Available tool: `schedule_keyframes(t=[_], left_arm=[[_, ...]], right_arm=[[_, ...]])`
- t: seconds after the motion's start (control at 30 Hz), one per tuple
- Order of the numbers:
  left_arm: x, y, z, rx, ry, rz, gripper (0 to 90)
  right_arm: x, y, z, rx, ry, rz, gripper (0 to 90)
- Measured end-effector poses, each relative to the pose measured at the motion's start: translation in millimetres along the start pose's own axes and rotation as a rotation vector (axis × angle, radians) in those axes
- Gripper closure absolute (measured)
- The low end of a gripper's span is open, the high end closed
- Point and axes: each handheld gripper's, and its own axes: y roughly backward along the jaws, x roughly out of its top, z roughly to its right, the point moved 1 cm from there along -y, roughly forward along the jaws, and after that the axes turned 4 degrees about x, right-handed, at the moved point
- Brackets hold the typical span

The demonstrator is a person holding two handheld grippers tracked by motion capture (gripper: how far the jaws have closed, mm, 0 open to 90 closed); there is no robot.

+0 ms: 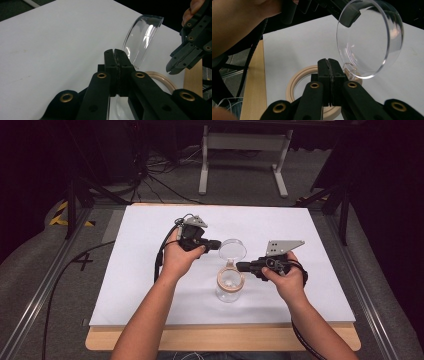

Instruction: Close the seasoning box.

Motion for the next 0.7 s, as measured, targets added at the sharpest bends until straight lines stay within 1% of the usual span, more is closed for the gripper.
schedule_keyframes(t=[0.1, 0.2, 0.23, 0.3, 0.33, 0.4, 0.47, 0.5, 0.53, 0.6, 0.67, 0.7], left_arm=[[0.4, 2.3, 2.8, -0.005, -0.004, 0.004, 89.2], [0.7, 4.6, 5.1, -0.002, -0.021, -0.008, 89.2], [0.4, 4.5, 6.5, -0.001, -0.018, -0.002, 89.1], [0.6, 5.8, 10.2, 0.015, -0.037, -0.010, 88.9], [0.9, 6.6, 11.6, 0.015, -0.046, -0.018, 88.9], [0.7, 6.8, 13.6, 0.019, -0.048, -0.017, 88.4], [0.5, 7.9, 16.2, 0.017, -0.062, -0.027, 88.0], [-0.5, 9.3, 19.0, 0.025, -0.079, -0.039, 86.2], [-0.5, 9.3, 19.0, 0.025, -0.079, -0.039, 85.4], [-2.0, 11.0, 21.5, 0.042, -0.088, -0.048, 85.2], [-3.7, 12.9, 22.7, 0.044, -0.097, -0.053, 84.9], [-4.8, 13.8, 23.4, 0.043, -0.094, -0.051, 84.7]], right_arm=[[0.1, 0.2, -0.3, 0.001, -0.002, 0.001, 89.7], [0.4, 0.0, -1.0, 0.004, -0.001, 0.001, 89.7], [0.5, 0.0, -1.1, 0.005, 0.000, 0.002, 89.7], [1.1, 0.2, -1.5, 0.005, -0.001, -0.001, 89.7], [1.5, 0.7, -1.5, 0.006, 0.000, -0.001, 89.7], [1.7, 1.2, -1.4, 0.006, 0.001, 0.001, 89.7], [1.9, 2.1, -1.7, 0.008, -0.001, -0.001, 89.6], [1.6, 2.0, -2.3, 0.013, -0.001, -0.004, 89.6], [1.6, 2.0, -2.3, 0.013, -0.001, -0.004, 89.6], [1.2, 1.9, -3.6, 0.019, -0.002, -0.013, 89.6], [0.8, 1.9, -4.1, 0.023, 0.001, -0.018, 89.6], [0.7, 2.1, -4.4, 0.023, 0.001, -0.020, 89.6]])
